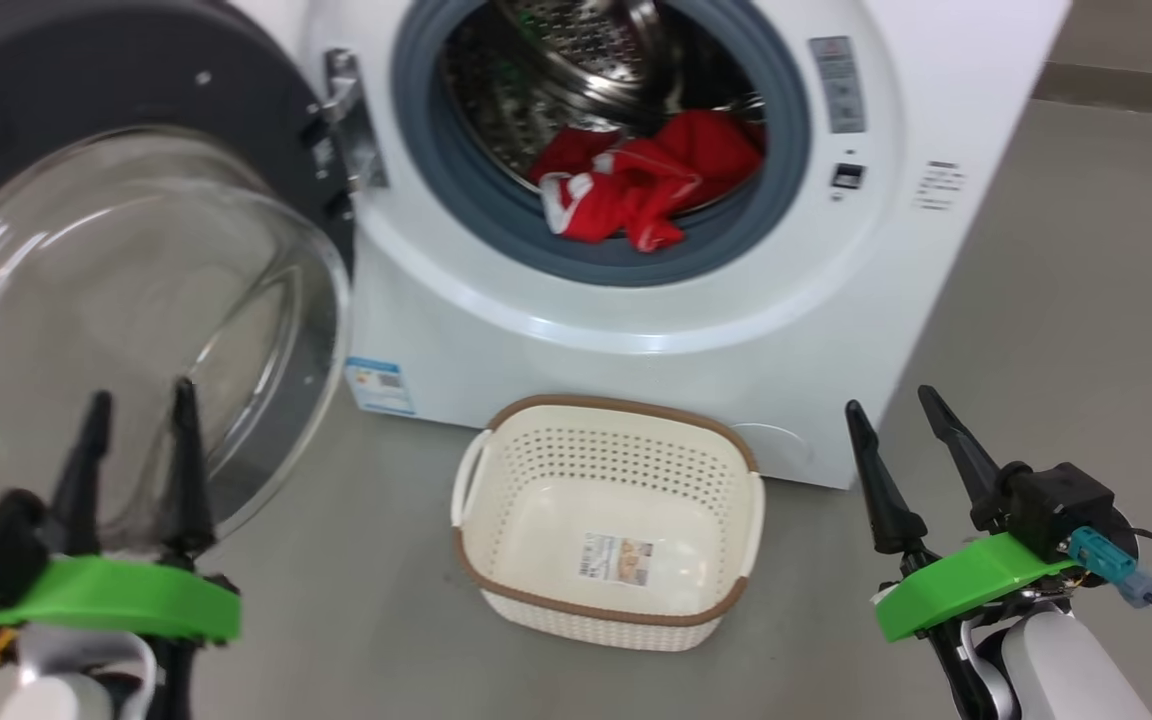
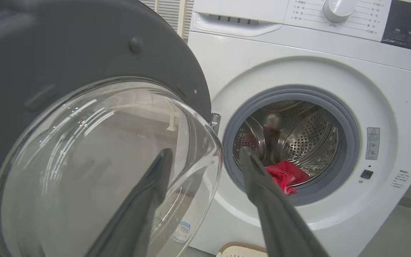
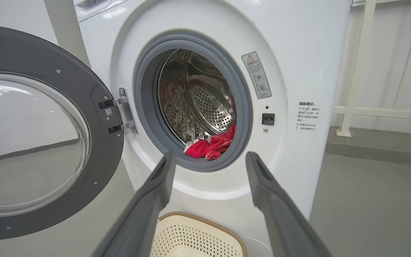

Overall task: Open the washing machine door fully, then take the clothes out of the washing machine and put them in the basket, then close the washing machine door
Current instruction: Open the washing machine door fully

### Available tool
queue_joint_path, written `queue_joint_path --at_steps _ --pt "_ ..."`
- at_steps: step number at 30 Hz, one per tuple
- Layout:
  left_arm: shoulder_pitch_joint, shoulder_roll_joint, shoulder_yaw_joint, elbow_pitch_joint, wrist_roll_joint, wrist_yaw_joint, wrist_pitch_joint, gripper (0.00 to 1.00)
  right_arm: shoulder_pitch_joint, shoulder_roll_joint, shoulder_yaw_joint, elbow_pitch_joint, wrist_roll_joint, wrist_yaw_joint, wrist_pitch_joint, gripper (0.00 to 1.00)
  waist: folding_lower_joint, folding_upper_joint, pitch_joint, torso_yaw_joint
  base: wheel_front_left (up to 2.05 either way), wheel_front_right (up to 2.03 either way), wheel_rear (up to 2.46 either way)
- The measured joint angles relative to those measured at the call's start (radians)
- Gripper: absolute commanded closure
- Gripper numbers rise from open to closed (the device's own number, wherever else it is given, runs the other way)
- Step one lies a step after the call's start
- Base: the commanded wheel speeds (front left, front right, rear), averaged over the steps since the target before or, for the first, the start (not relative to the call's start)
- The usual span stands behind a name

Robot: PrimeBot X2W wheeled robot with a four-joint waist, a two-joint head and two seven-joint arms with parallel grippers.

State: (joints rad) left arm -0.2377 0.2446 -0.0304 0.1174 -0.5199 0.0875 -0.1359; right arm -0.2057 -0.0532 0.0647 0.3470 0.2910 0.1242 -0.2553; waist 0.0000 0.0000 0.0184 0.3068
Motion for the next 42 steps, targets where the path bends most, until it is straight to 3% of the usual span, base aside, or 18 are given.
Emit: queue_joint_path --at_steps 11,17,23,32,42 --pt "0.082 0.000 -0.098 0.002 0.045 -0.050 -0.043 0.00 0.004 0.001 -0.020 -0.032 -0.062 0.000 0.000 0.00 0.0000 0.0000 -0.016 -0.148 0.00 0.00 0.00" --pt "0.122 0.001 -0.110 0.057 0.071 -0.052 -0.068 0.00 0.017 0.001 -0.040 -0.057 -0.030 0.000 0.000 0.00 0.0000 0.0000 -0.022 -0.232 0.00 0.00 0.00" --pt "0.159 -0.005 -0.106 0.095 0.070 -0.064 -0.099 0.00 0.032 0.002 -0.040 -0.081 -0.102 0.000 0.000 0.00 0.0000 0.0000 -0.025 -0.299 0.00 0.00 0.00" --pt "0.203 -0.017 -0.093 0.169 0.089 -0.079 -0.113 0.00 0.112 0.003 -0.057 -0.092 -0.111 0.000 0.000 0.00 0.0000 0.0000 -0.045 -0.342 0.00 0.00 0.00" --pt "0.283 -0.081 -0.040 0.158 0.156 -0.092 -0.114 0.00 0.178 0.005 -0.079 -0.117 -0.109 0.000 0.000 0.00 0.0000 0.0000 -0.062 -0.357 0.00 0.00 0.00"
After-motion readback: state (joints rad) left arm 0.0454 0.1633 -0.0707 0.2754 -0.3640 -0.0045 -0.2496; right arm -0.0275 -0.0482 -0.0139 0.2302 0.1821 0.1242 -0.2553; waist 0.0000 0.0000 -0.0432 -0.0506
